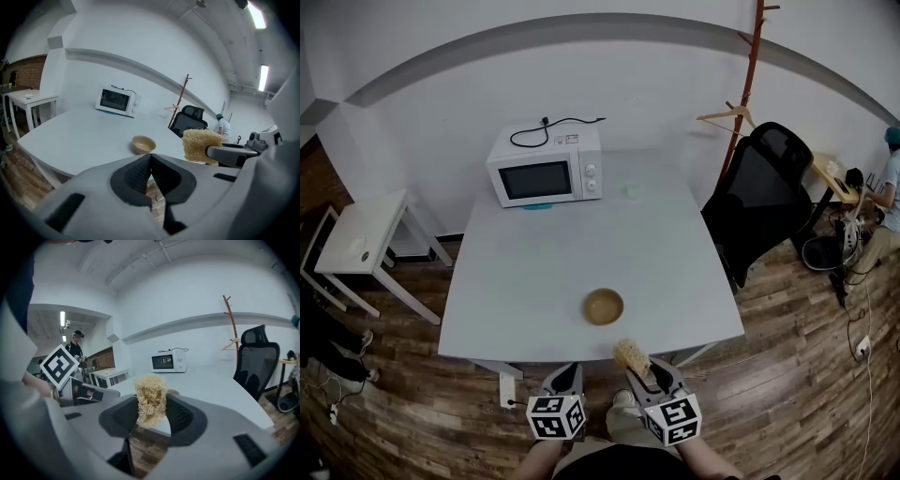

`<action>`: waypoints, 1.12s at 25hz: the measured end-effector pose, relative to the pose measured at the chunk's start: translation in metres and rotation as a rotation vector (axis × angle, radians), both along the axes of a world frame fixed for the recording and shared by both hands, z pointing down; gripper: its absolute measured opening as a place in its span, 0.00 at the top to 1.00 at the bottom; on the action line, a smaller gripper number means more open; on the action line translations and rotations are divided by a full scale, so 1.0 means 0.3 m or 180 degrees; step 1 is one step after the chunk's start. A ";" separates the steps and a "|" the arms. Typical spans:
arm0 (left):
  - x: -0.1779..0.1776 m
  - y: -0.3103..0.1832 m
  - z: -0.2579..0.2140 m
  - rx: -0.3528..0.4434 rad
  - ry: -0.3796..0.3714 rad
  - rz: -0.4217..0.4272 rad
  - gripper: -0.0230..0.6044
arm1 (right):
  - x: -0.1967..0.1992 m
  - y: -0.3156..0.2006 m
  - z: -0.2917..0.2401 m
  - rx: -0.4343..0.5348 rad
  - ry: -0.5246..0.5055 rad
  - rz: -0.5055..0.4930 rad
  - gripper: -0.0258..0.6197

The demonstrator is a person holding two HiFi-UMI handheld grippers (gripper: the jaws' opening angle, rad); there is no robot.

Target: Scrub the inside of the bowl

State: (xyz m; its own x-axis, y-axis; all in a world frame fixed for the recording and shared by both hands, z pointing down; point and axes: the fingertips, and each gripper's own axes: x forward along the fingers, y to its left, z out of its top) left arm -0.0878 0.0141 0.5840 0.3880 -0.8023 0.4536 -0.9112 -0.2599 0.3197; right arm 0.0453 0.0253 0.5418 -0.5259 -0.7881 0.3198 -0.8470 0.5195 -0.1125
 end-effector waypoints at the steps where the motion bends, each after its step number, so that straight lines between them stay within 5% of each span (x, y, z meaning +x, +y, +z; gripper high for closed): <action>1: 0.001 0.022 -0.007 0.0008 0.0018 -0.0004 0.93 | 0.003 0.018 -0.001 0.0004 0.0006 0.0010 0.69; 15: 0.024 0.236 -0.021 0.0003 0.0154 0.0078 0.93 | -0.024 0.228 -0.027 0.0109 -0.0067 -0.0004 0.69; 28: 0.028 0.266 -0.035 0.0036 0.0218 0.0106 0.93 | -0.051 0.236 -0.031 0.0051 -0.0127 -0.0056 0.70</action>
